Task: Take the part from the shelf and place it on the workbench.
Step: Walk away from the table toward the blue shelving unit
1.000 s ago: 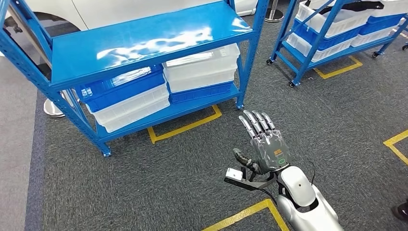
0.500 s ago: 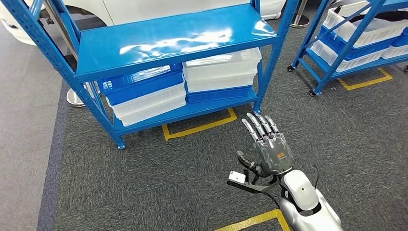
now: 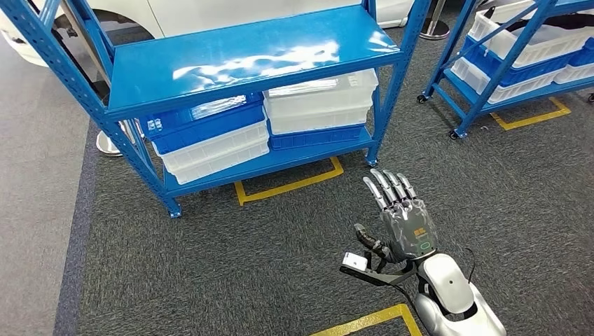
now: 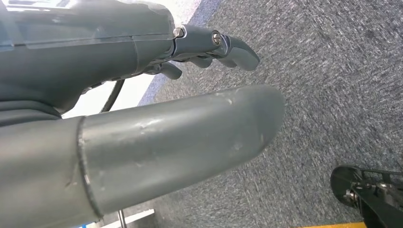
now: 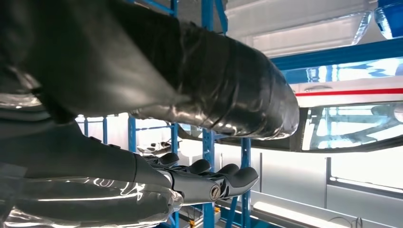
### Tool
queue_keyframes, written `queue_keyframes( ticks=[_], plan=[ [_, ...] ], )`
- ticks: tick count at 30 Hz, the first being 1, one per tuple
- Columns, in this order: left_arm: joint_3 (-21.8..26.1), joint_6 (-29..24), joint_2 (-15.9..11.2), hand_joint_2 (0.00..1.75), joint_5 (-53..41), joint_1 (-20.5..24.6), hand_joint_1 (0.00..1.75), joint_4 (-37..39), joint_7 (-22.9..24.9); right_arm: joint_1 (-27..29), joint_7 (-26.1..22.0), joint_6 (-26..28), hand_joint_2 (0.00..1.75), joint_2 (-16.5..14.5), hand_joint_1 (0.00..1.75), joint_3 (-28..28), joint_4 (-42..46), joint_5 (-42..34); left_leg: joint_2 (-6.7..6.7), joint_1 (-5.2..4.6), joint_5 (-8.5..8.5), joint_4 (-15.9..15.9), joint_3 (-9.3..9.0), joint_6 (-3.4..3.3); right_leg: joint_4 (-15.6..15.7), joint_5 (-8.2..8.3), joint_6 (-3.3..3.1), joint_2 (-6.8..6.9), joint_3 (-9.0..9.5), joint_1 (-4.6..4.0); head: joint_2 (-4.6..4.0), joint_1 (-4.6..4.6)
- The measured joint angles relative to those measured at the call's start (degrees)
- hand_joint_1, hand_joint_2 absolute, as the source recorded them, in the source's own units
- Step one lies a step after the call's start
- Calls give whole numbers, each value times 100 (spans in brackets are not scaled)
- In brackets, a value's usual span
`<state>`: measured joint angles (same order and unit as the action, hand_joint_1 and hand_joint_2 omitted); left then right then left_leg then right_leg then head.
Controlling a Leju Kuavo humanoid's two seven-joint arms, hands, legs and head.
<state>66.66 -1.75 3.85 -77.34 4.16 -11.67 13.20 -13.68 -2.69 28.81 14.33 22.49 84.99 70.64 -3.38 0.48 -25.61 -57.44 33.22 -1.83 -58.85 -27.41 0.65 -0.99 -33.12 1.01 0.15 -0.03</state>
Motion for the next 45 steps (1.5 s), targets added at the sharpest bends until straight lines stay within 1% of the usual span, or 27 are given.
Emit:
queue_keyframes(
  ticks=[2, 3, 5, 7, 8, 10, 12, 15, 17, 18, 20, 21, 22, 23, 24, 25, 27, 29, 32, 34, 37, 38, 39, 41, 42, 43, 45],
  plan=[
    [0, -1, 5, 0, 9, -2, 0, 0, -1, -10, -13, -3, 0, 3, 0, -26, 23, 0, 15, 38, 53, 148, -94, -22, -143, -106, 43, 17, -35, -16, 0, -1],
    [0, -1, 9, 0, 18, -2, 0, 0, 0, -16, -19, -8, 0, 3, 0, -37, 29, 0, 24, 58, 78, 202, -134, -28, -380, -239, 57, 28, -135, -21, 0, -2],
    [0, -3, 14, 0, 37, -2, 0, 0, 1, -12, -31, -26, 0, -1, 0, -53, 23, 0, 35, 52, 73, 211, -151, -34, -1081, -570, 80, 38, -500, -13, 0, -2],
    [0, -7, 17, 0, 40, -8, 0, 0, 0, 3, -36, -43, 0, 1, 0, -64, 14, 0, 32, 55, 42, 190, -159, -14, -1472, -624, 108, 44, -750, 12, 0, -2],
    [0, -8, 19, 0, 41, -12, 0, 0, 0, 5, -37, -47, 0, 1, 0, -68, 11, 0, 28, 60, 18, 170, -170, 2, -1354, -480, 122, 49, -717, 29, 0, -2],
    [0, -9, 22, 0, 45, -15, 0, 0, -1, 0, -39, -53, 0, 1, 0, -76, 9, 0, 15, 74, -61, 95, -193, 54, -655, -81, 144, 41, -398, 65, 0, -2],
    [5, -19, 24, 0, 60, -5, 0, 0, -2, -6, -40, -64, 0, -1, 0, -84, 3, -1, -2, 64, -149, 5, -180, 130, -145, 83, 105, 11, -158, 61, 0, 1],
    [28, -32, 26, 0, 101, -6, 0, 0, -2, -18, -42, -91, 0, -2, 0, -90, -3, -6, -18, 59, -219, -2, -180, 229, -96, 27, -37, 13, -114, 31, 0, 5],
    [39, -38, 36, 0, 113, -5, 0, 0, -4, -39, -45, -100, 0, -1, 0, -91, 0, -14, 71, 71, -328, -167, -153, 277, -70, -4, -129, 42, -52, 33, 0, 5],
    [42, -41, 40, 0, 116, 1, 0, 0, -6, -48, -46, -104, 0, -1, 0, -91, 0, -18, 144, 73, -450, -417, -44, 295, -57, -23, -170, 66, -13, 33, 0, 5],
    [46, -45, 42, 0, 119, 13, 0, 0, -10, -52, -48, -107, 0, -1, 0, -92, -2, -27, 268, 70, -760, -1204, 385, 312, -52, -80, -218, 115, 47, 3, 0, 5],
    [49, -46, 41, 0, 119, 13, 0, 0, -10, -50, -50, -109, 0, -2, 0, -92, -3, -29, 288, 69, -855, -1563, 615, 311, -52, -113, -229, 134, 76, -14, 0, 5],
    [51, -45, 41, 0, 119, 7, 0, 0, -10, -48, -52, -111, 0, -2, 0, -92, -5, -31, 296, 66, -832, -1740, 765, 297, -53, -151, -233, 147, 117, -31, 0, 5],
    [54, -45, 42, 0, 119, -3, 0, 0, -9, -49, -55, -113, 0, -2, 0, -92, -6, -31, 297, 57, -690, -1701, 810, 269, -53, -192, -235, 157, 167, -48, 0, 5],
    [56, -44, 43, 0, 119, -13, 0, 0, -9, -51, -57, -113, 0, -2, 0, -92, -6, -31, 300, 43, -443, -1426, 737, 224, -52, -238, -234, 166, 229, -66, 0, 5],
    [60, -44, 43, 0, 119, -21, 0, 0, -9, -55, -57, -114, 0, -2, 0, -92, -5, -31, 309, 16, -172, -1016, 599, 160, -48, -288, -233, 175, 289, -77, 0, 5],
    [73, -44, 33, 0, 119, -18, 0, 1, -11, -71, -57, -127, 0, -2, 0, -92, -12, -31, 350, -56, 111, -384, 337, 22, -31, -368, -202, 196, 370, -90, 0, 3],
    [83, -45, 23, 0, 119, -12, 0, 1, -15, -82, -59, -150, 0, -2, 0, -91, -21, -32, 373, -115, 85, -181, 237, -58, -6, -373, -133, 212, 416, -69, 0, 3],
    [86, -45, 23, 0, 119, -19, 0, 0, -17, -108, -70, -170, 0, -2, 0, -90, -18, -33, 337, -89, 66, 52, 3, -101, -229, -297, -32, 194, 408, -42, 1, 1],
    [86, -44, 27, 0, 118, -13, 0, 0, -17, -138, -74, -180, 0, 0, 0, -92, -21, -34, 317, -61, 38, 152, -169, -120, -778, -420, 3, 137, 100, -27, 1, -4],
    [86, -44, 37, 0, 117, -6, 0, 0, -19, -135, -79, -193, 0, 3, 0, -94, -36, -37, 277, -49, -82, 165, -310, -121, -1542, -806, 66, 101, -571, -1, 0, -4],
    [86, -44, 40, 0, 117, -11, 0, 0, -19, -128, -83, -197, 0, 4, 0, -94, -39, -39, 264, -44, -135, 164, -375, -109, -1519, -796, 85, 102, -674, 12, 0, -4],
    [87, -44, 46, 0, 117, -17, 0, 0, -19, -124, -86, -199, 0, 7, 0, -94, -40, -43, 252, -37, -195, 160, -455, -90, -1316, -646, 101, 103, -684, 26, 0, -4],
    [87, -45, 57, 0, 115, -25, 0, 0, -24, -121, -88, -203, 0, 15, 0, -94, -45, -49, 235, -29, -339, 131, -619, -29, -599, -44, 100, 104, -551, 42, 0, -4],
    [87, -45, 62, 0, 113, -22, 0, 0, -27, -120, -88, -207, 0, 17, 0, -94, -53, -52, 222, -30, -408, 111, -660, 11, -316, 172, 71, 106, -490, 35, 0, -6],
    [87, -45, 63, 0, 110, -16, 0, 0, -31, -116, -89, -210, 0, 18, 0, -94, -61, -54, 213, -35, -463, 94, -673, 47, -152, 307, 37, 106, -464, 24, 0, -6],
    [87, -46, 63, 0, 108, -6, 0, 0, -34, -113, -90, -215, 0, 18, 0, -96, -73, -55, 201, -42, -513, 81, -650, 88, -117, 290, -15, 106, -466, 3, 0, -6]
  ],
)
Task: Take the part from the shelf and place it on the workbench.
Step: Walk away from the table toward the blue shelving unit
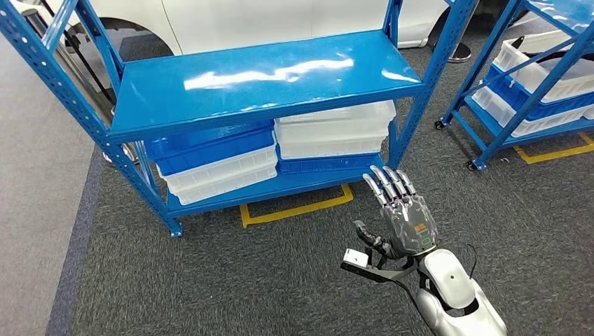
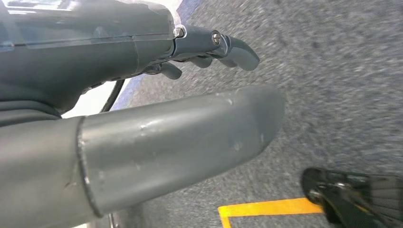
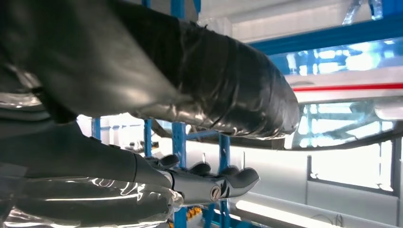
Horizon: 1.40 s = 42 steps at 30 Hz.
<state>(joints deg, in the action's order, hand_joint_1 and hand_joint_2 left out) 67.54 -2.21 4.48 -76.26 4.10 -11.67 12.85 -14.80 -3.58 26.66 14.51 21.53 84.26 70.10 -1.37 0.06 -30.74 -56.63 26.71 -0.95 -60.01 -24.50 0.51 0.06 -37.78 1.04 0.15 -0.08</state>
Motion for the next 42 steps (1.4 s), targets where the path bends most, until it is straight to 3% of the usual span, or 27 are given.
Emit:
queue_keyframes(
  ticks=[2, 3, 4, 6, 7, 8, 9, 10, 13, 15, 17, 19, 20, 22, 24, 25, 26, 28, 30, 32, 34, 35, 37, 39, 40, 42],
  plan=[
    [0, 0, 0, 0, -1, 3, 0, 0, 0, 3, 0, 1, 0, 0, 0, -1, 1, 0, 2, 0, -10, -2, 4, 8, -3, 22, -6, -1, 4, -3, 0, 3],
    [0, -2, -2, 0, -2, 6, 0, 0, 0, -1, -1, 2, 0, 0, 0, -2, 3, 0, 6, 2, 9, -71, 23, 33, 12, 23, -45, -5, 33, 4, 0, 4],
    [0, -3, 0, 0, -4, 8, 0, 1, 0, -6, -1, 3, 0, 1, 0, -2, 4, 0, 25, 10, 11, -349, 159, 74, 39, 3, -104, -3, 98, 10, 0, 5],
    [0, -7, 4, 0, -7, 12, 0, 2, -1, -17, -2, 5, 0, 1, 0, -3, 7, 0, 68, 30, -156, -1159, 626, 168, 93, -87, -222, 0, 254, 23, 0, 5],
    [0, -8, 9, 0, -7, 11, 0, 2, -2, -16, -2, 5, 0, 1, 0, -3, 6, 0, 87, 40, -330, -1557, 909, 195, 105, -143, -243, 6, 325, 21, 0, 5],
    [0, -8, 9, 0, -7, 6, 0, 2, -2, -14, -2, 5, 0, 0, 0, -3, 5, 0, 92, 45, -481, -1723, 1089, 204, 105, -192, -242, 4, 378, 20, 0, 6],
    [0, -9, 9, 0, -7, 0, 0, 2, -2, -11, -2, 5, 0, 0, 0, -3, 5, 0, 94, 48, -528, -1729, 1192, 203, 105, -243, -237, 2, 439, 20, 0, 6],
    [0, -9, 9, 0, -8, -6, 0, 2, -2, -9, -2, 5, 0, 0, 0, -3, 4, 0, 97, 51, -419, -1547, 1205, 192, 105, -296, -227, 0, 510, 20, 0, 6],
    [0, -11, 9, 0, -11, -20, 0, 2, -3, -7, -4, 4, 0, -3, 0, -3, -2, 0, 124, 38, 411, -492, 996, 126, 104, -457, -164, 0, 694, 14, 0, 5],
    [0, -16, 10, 0, -12, -25, 0, 1, -3, -2, -9, 4, 0, -4, 0, -3, -12, 0, 137, 6, 630, -185, 925, 63, 100, -518, -88, -4, 742, 6, 0, 6],
    [0, -24, 11, 0, -13, -29, 0, 0, 0, 4, -16, 7, 0, -4, 0, -3, -13, 0, 125, -1, 596, -141, 835, -15, 77, -525, -15, -6, 792, 8, 0, 6],
    [0, -30, 14, 0, -11, -24, 0, 0, 3, -1, -22, 8, 0, -9, 0, -3, -9, -1, 115, 12, 585, -76, 700, -90, -152, -560, 27, -6, 743, 18, 0, 5],
    [0, -32, 16, 0, -9, -14, 0, 0, 4, -1, -23, 9, 0, -11, 0, -3, -10, -1, 109, 15, 571, -54, 637, -121, -409, -637, 37, -6, 611, 24, 0, 3],
    [1, -39, 21, 0, -1, -2, 0, 0, 8, 17, -29, 11, 0, -13, 0, -3, -23, -2, 97, 1, 503, -46, 562, -169, -1095, -915, 60, -7, 177, 23, 0, 2],
    [3, -44, 22, 0, 8, -6, 0, 0, 15, 62, -43, 12, 0, -14, 0, -2, -38, -2, 79, -20, 407, -48, 460, -184, -1448, -1099, 70, -6, -186, 21, 0, 3],
    [4, -44, 22, 0, 10, -9, 0, 0, 19, 77, -50, 12, 0, -14, 0, -1, -42, -2, 70, -30, 352, -48, 390, -183, -1357, -1030, 60, -6, -245, 18, 0, 3],
    [5, -44, 24, 0, 11, -12, 0, 0, 23, 87, -55, 11, 0, -14, 0, -1, -45, -2, 62, -39, 293, -49, 310, -176, -1085, -830, 34, -6, -213, 7, 0, 2],
    [7, -43, 42, 0, 11, -12, 0, 1, 26, 90, -54, 10, 0, -15, 0, -1, -57, -2, 48, -50, 174, -55, 182, -146, -370, -261, -60, -9, -57, -46, 0, 4],
    [8, -45, 66, 0, 12, -2, 0, 2, 26, 88, -54, 8, 0, -19, 0, 4, -76, -1, 33, -50, 92, -57, 126, -86, 6, 41, -139, -16, 17, -105, 0, 1],
    [9, -47, 71, 0, 11, 7, 0, 2, 26, 85, -54, 9, 0, -26, 0, 13, -89, -1, 25, -52, 100, -91, 108, -17, 68, 41, -187, -25, 66, -110, 0, -5],
    [9, -49, 66, 0, 11, 9, 0, 0, 30, 84, -54, 9, 0, -49, 0, 17, -98, -2, 42, -46, 127, -363, 211, 41, 152, 14, -248, -21, 195, -79, 0, -5],
    [9, -50, 64, 0, 11, 14, 0, -1, 32, 83, -54, 9, 0, -62, 0, 17, -107, -2, 55, -36, 73, -622, 351, 70, 187, -12, -274, -16, 266, -62, 0, -5],
    [9, -51, 69, 0, 9, 22, 0, 0, 34, 89, -56, 9, 0, -90, 0, 17, -140, -2, 81, 4, -209, -1278, 769, 137, 221, -87, -305, -3, 370, -55, 0, -3],
    [10, -53, 70, 0, 3, 14, 0, 0, 42, 123, -58, 11, 0, -129, 0, 17, -194, -7, 92, 48, -408, -1653, 1112, 195, 219, -177, -290, -4, 466, -48, 0, -2],
    [10, -54, 70, 0, -2, 7, 0, 0, 46, 148, -59, 14, 0, -147, 0, 17, -229, -14, 96, 63, -328, -1590, 1165, 214, 217, -224, -275, -7, 526, -42, 0, -2],
    [11, -55, 68, 0, -9, -5, 0, -1, 51, 198, -59, 31, 0, -184, 0, 15, -316, -41, 103, 84, 197, -951, 1025, 233, 197, -336, -230, -16, 670, -16, 0, -3]
  ],
)
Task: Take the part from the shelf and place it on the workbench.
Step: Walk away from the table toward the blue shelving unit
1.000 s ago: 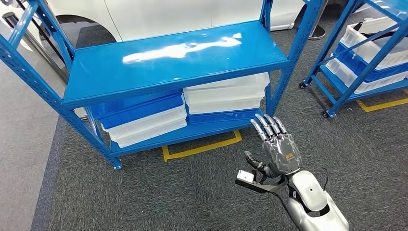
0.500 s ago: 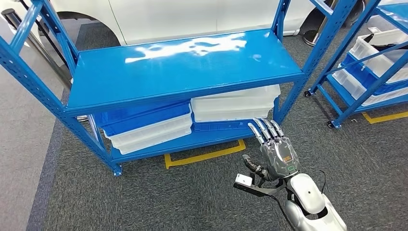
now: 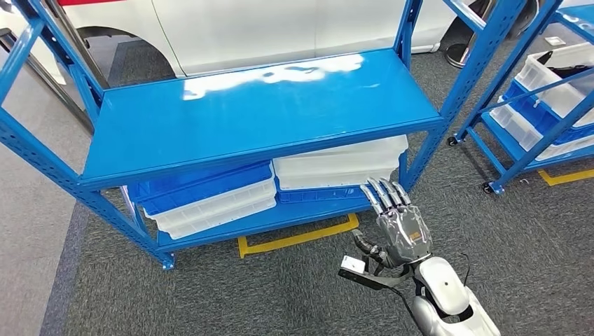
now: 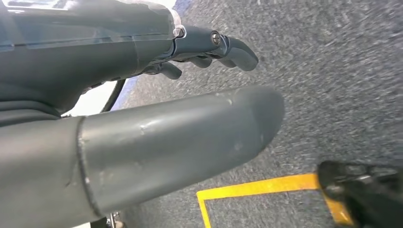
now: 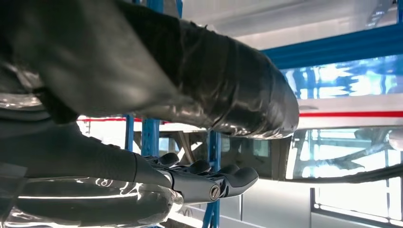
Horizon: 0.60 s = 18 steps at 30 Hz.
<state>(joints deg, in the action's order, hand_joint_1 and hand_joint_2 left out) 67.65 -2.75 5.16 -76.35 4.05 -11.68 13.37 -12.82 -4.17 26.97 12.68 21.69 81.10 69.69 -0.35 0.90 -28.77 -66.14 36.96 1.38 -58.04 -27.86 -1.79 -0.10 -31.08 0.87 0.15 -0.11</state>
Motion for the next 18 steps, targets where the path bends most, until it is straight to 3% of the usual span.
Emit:
queue_keyframes(
  ticks=[2, 3, 5, 6, 7, 9, 14, 18],
  plan=[
    [5, 2, 1, 0, -3, -3, 0, 0, -1, 42, -8, 20, 0, -55, 0, -19, -140, -91, 8, -21, 340, 607, -178, -16, -30, -103, 63, 1, 104, 13, 0, 1],
    [11, 9, 2, 0, -1, 0, 0, 1, -2, 68, -24, 24, 44, -88, 0, -45, -229, -166, 11, -38, 405, 746, -216, -48, -40, -144, 100, 5, 123, 8, 0, 0],
    [30, 56, 7, 0, 18, 8, 0, 1, -4, 140, -105, 42, 131, -180, 0, -139, -474, -357, 13, -49, 393, 794, -238, -105, -64, -214, 74, 10, 140, -19, 0, 0],
    [39, 85, 14, 44, 29, 11, 0, 1, -8, 177, -168, 57, 175, -238, 0, -209, -654, -463, 8, -45, 431, 794, -247, -117, -63, -234, 39, 12, 159, -26, 0, -3],
    [47, 105, 27, 87, 39, 17, 0, 1, -14, 207, -244, 84, 175, -309, 0, -292, -884, -569, 1, -44, 424, 797, -257, -120, -55, -245, -4, 17, 177, -30, 0, -3],
    [62, 84, 73, 175, 58, 40, 0, 1, -28, 241, -385, 151, 175, -468, 0, -495, -1459, -743, -13, -59, 403, 798, -262, -148, -9, -243, -4, 26, 205, -24, 0, -3],
    [98, -103, 305, 175, 56, 131, 0, 1, 113, 135, -178, 67, 175, -828, 0, -1130, -3469, -1227, -22, -72, 357, 798, -270, -217, 66, -261, 44, 41, 243, -13, 0, -4],
    [98, -67, 387, 175, 6, 150, 0, 2, 182, 225, -32, 29, 175, -907, 0, -1781, -4982, -1625, -52, -80, 342, 795, -273, -242, 91, -263, 130, 71, 276, -4, 0, -3]
  ],
)
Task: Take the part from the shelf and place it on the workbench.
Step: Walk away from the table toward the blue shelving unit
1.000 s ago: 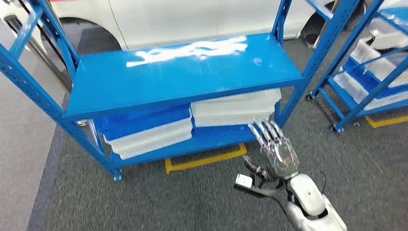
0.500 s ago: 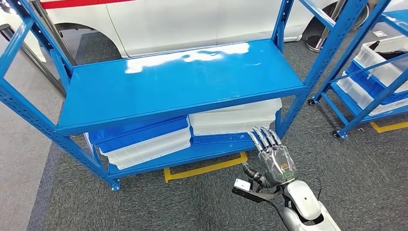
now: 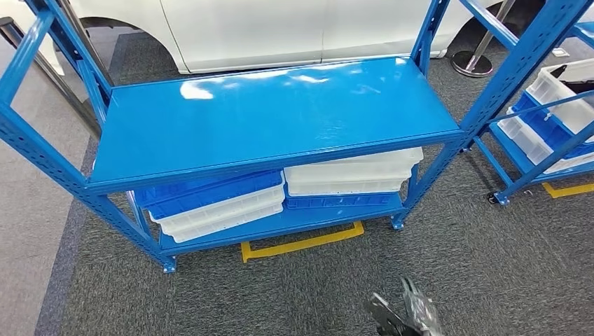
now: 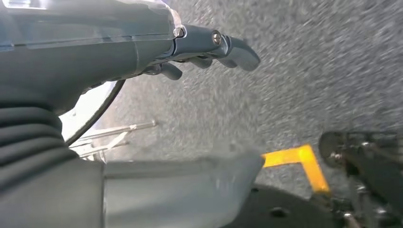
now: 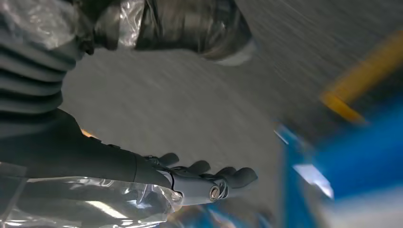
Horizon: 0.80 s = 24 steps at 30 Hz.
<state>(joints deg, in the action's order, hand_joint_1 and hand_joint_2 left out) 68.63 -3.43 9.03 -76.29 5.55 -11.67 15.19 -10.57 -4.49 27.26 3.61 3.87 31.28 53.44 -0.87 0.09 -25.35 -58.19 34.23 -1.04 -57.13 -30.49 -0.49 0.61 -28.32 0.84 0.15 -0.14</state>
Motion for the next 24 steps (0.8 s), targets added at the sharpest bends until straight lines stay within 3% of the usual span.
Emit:
queue_keyframes(
  ticks=[5, 8, 9, 12, 13, 24],
  plan=[
    [-165, 78, -11, 175, 202, -25, 0, -7, -28, 145, 685, -583, 175, -64, 0, -485, -944, -367, 31, -1, -14, -2, -21, -8, 11, -11, 111, -28, 9, 7, 0, 0],
    [-454, 87, -51, 175, 579, -90, 0, -35, -100, 270, 797, -774, 175, -111, 0, -624, -1190, -651, 34, -1, -15, 10, -38, -8, 9, -13, 116, -31, 15, 6, 0, 1],
    [-556, 94, -63, 131, 717, -112, 0, -47, -126, 301, 805, -818, 175, -118, 0, -651, -1242, -746, 36, 0, -16, 14, -44, -8, 9, -15, 114, -32, 17, 5, 0, 1],
    [-891, 120, -96, 0, 1147, -176, 0, -91, -211, 382, 808, -945, 44, -125, 0, -690, -1340, -1032, 40, 4, -17, 18, -55, -4, 7, -21, 106, -33, 26, -1, 0, 1],
    [-1012, 126, -106, 0, 1295, -200, 0, -107, -241, 411, 806, -985, 0, -128, 0, -692, -1359, -1128, 41, 6, -18, 19, -57, -3, 6, -22, 105, -34, 27, -2, 0, 1],
    [-2383, 165, -268, 0, 2874, -486, 0, -316, -556, 743, 719, -1421, 0, -167, 0, -693, -1393, -2171, 41, 7, -18, 22, -63, -2, 3, -27, 98, -34, 32, -4, 0, 1]
  ],
)
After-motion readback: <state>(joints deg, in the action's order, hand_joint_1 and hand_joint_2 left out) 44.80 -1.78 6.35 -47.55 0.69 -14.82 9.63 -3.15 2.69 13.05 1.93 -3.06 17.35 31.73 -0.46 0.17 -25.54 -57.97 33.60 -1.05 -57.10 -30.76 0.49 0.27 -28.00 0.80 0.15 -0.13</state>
